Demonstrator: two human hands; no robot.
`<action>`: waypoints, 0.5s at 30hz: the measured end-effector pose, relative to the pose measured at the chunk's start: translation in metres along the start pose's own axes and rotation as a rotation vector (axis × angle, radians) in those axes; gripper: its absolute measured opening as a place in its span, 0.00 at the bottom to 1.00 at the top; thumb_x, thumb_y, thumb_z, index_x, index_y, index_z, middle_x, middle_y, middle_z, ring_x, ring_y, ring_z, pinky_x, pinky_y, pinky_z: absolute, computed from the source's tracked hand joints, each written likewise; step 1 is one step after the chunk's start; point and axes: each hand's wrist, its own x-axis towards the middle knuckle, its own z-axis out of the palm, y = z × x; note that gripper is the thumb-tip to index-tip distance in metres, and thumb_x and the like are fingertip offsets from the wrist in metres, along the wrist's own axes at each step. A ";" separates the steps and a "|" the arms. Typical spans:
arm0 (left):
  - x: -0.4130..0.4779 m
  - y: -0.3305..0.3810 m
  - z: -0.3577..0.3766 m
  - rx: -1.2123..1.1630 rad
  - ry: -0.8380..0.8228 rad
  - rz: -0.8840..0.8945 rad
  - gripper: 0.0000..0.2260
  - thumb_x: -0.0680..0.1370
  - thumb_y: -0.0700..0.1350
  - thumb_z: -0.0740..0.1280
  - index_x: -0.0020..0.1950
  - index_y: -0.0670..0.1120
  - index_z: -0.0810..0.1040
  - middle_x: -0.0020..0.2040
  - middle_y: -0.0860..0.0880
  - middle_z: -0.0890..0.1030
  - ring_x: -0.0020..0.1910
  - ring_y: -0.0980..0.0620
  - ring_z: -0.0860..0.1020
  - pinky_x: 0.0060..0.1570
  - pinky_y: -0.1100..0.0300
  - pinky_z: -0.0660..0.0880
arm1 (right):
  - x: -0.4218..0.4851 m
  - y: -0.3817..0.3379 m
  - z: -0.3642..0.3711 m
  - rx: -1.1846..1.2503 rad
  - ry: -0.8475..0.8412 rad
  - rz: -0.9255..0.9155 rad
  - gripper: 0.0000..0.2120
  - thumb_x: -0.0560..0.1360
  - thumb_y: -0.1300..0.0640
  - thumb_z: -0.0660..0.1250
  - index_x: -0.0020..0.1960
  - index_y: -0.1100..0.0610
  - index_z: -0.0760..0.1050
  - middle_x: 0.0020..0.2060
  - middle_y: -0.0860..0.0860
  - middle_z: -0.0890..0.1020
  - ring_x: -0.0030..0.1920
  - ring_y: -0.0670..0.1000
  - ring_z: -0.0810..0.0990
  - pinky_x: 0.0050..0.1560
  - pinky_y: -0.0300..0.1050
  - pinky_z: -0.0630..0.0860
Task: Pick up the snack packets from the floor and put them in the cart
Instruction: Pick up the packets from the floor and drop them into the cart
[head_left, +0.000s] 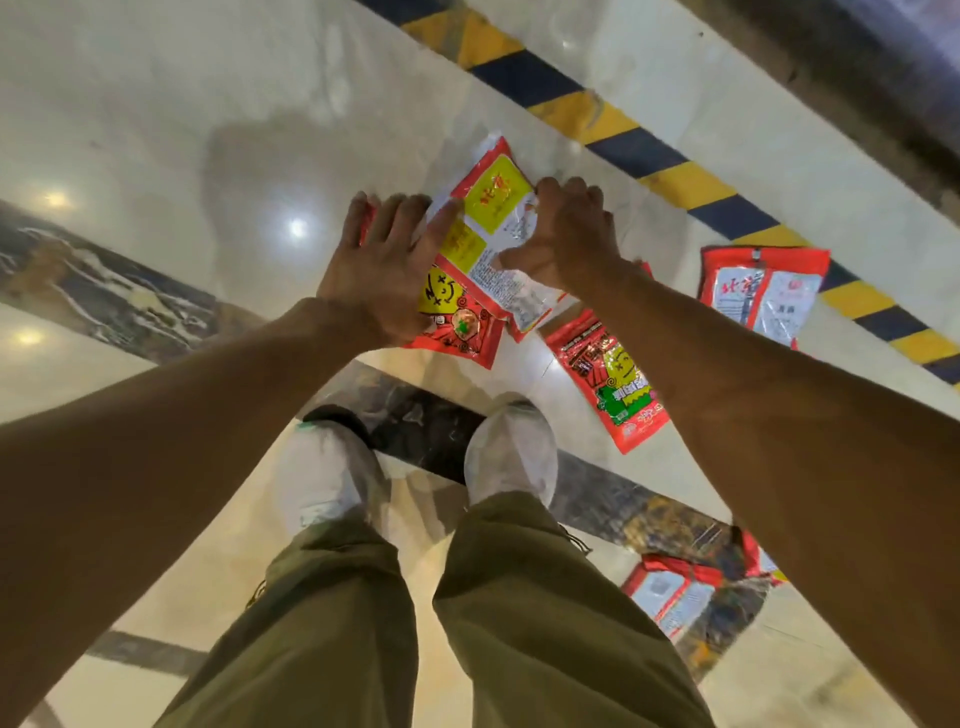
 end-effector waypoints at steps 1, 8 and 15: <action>0.000 0.002 -0.001 0.000 0.034 0.003 0.54 0.69 0.68 0.75 0.84 0.44 0.52 0.75 0.35 0.67 0.75 0.32 0.65 0.77 0.29 0.52 | 0.001 0.004 -0.001 0.025 -0.021 0.026 0.44 0.69 0.39 0.80 0.75 0.58 0.65 0.71 0.60 0.71 0.72 0.61 0.69 0.67 0.56 0.71; 0.002 0.015 -0.006 -0.058 0.033 -0.098 0.40 0.66 0.51 0.80 0.74 0.44 0.68 0.66 0.40 0.77 0.67 0.35 0.74 0.75 0.38 0.61 | -0.028 0.048 -0.020 0.317 0.018 0.173 0.37 0.69 0.42 0.81 0.69 0.58 0.71 0.64 0.55 0.82 0.64 0.59 0.80 0.62 0.54 0.76; -0.009 0.023 -0.033 -0.385 -0.219 -0.333 0.24 0.71 0.45 0.77 0.66 0.49 0.77 0.58 0.44 0.80 0.58 0.40 0.79 0.52 0.50 0.75 | -0.082 0.068 -0.035 0.631 0.091 0.249 0.39 0.60 0.39 0.81 0.65 0.55 0.76 0.57 0.51 0.86 0.56 0.55 0.85 0.58 0.57 0.82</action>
